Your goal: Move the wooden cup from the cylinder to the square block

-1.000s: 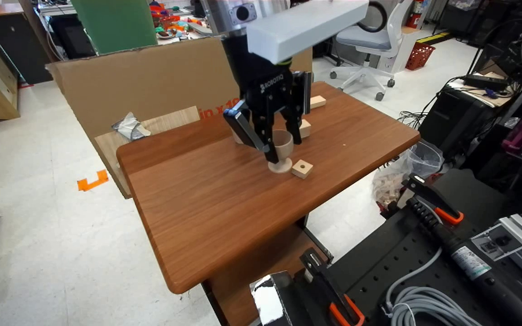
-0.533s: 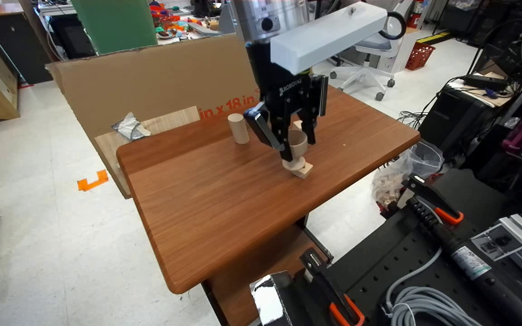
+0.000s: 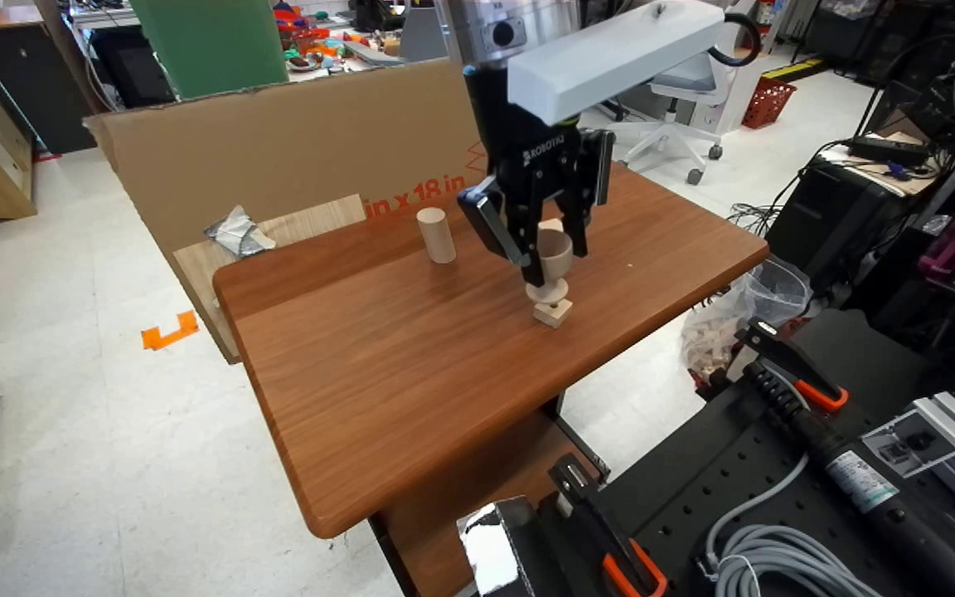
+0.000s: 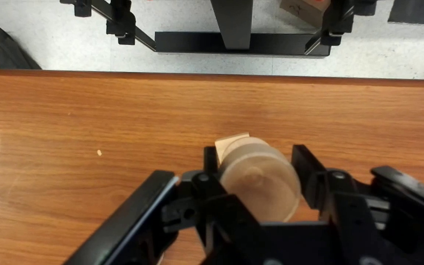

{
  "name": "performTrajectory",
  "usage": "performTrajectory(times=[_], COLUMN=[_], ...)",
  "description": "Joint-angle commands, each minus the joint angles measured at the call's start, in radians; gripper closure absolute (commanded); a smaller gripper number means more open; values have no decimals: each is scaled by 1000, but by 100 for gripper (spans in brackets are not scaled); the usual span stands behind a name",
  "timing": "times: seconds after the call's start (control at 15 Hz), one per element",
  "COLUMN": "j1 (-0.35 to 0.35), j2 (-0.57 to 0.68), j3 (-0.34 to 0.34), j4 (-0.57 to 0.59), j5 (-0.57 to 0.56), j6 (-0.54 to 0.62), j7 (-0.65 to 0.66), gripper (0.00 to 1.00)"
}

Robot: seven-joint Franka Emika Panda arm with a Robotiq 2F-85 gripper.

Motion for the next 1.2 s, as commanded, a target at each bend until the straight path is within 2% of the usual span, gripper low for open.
performTrajectory(times=[0.0,1.13], j1=[-15,-12], j2=[-27,37], j3=[-5,-10], j4=[-32,5], j5=[-21,-26], j6=[29,6], j7=[26,28], gripper=[72,72])
